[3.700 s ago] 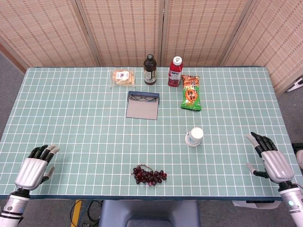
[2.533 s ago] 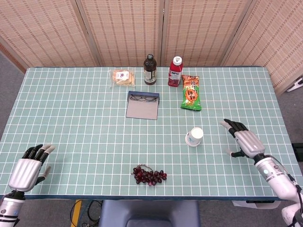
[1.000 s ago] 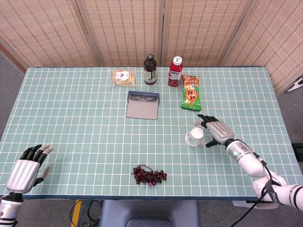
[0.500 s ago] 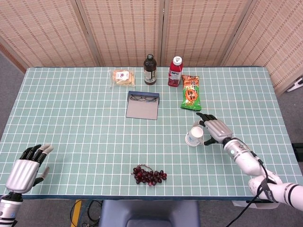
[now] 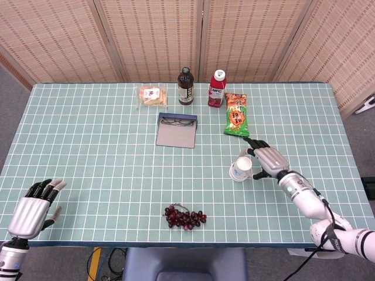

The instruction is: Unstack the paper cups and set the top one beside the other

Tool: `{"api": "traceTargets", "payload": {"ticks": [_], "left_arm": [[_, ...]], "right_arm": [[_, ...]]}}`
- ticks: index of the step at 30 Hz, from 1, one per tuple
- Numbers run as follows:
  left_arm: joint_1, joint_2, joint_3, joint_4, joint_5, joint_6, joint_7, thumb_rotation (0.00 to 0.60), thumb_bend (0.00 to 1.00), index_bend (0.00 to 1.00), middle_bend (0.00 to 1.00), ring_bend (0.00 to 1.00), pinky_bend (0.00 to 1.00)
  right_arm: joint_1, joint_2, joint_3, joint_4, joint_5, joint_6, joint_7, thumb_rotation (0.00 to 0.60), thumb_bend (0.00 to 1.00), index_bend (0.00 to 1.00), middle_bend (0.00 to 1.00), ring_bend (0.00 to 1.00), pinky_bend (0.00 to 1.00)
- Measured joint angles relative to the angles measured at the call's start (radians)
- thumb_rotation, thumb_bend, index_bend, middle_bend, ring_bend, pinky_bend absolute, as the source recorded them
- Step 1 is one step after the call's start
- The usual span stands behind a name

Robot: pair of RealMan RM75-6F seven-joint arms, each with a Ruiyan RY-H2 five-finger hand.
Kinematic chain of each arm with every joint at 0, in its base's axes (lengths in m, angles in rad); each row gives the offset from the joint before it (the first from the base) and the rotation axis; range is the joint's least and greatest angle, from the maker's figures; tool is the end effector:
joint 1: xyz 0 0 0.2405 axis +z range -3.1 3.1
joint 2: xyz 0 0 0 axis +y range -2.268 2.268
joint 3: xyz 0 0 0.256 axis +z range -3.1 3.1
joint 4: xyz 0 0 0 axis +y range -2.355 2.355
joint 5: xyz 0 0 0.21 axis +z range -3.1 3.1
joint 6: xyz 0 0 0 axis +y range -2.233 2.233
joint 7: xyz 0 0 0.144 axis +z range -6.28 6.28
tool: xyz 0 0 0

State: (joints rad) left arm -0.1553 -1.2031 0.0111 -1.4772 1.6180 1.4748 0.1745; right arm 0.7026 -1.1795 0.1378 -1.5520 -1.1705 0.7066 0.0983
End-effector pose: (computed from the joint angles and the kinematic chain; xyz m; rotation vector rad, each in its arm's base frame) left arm -0.3072 0.1905 0.1276 -1.6222 -0.6687 -0.8043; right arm -0.2156 -0.3517 0.0734 1.8249 -1.2637 0.7948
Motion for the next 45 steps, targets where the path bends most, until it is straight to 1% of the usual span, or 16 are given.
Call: {"api": "traceTargets", "payload": {"ticks": [7,20,27,34,45], "left_arm": [[-0.001,-0.003,0.0,0.004,-0.002,-0.004,0.004,0.6,0.4,0.21,0.19,0.15,0.17],[-0.005,-0.015,-0.003,0.011,-0.017,-0.02,0.025,0.6,0.4,0.21,0.19,0.15,0.17],[-0.005,-0.019,-0.006,0.012,-0.026,-0.024,0.038,0.6,0.4,0.21,0.19,0.15,0.17],[-0.006,-0.026,-0.007,0.016,-0.032,-0.031,0.052,0.6,0.4,0.21,0.19,0.15,0.17],[-0.01,-0.032,-0.007,0.019,-0.041,-0.042,0.06,0.6,0.4,0.21,0.19,0.15,0.17]], "right_arm": [[-0.01,0.039,0.014,-0.047,-0.01,0.035,0.005,0.6,0.33,0.3,0.0,0.0,0.0],[-0.047,0.193,0.045,-0.171,0.0,0.104,0.001,0.6,0.33,0.3,0.0,0.0,0.0],[-0.085,0.255,0.045,-0.199,-0.012,0.129,0.035,0.6,0.34,0.3,0.0,0.0,0.0],[-0.119,0.238,0.016,-0.145,-0.04,0.134,0.075,0.6,0.34,0.3,0.0,0.0,0.0],[-0.152,0.14,-0.03,0.039,-0.123,0.113,0.217,0.6,0.33,0.3,0.0,0.0,0.0]]}}
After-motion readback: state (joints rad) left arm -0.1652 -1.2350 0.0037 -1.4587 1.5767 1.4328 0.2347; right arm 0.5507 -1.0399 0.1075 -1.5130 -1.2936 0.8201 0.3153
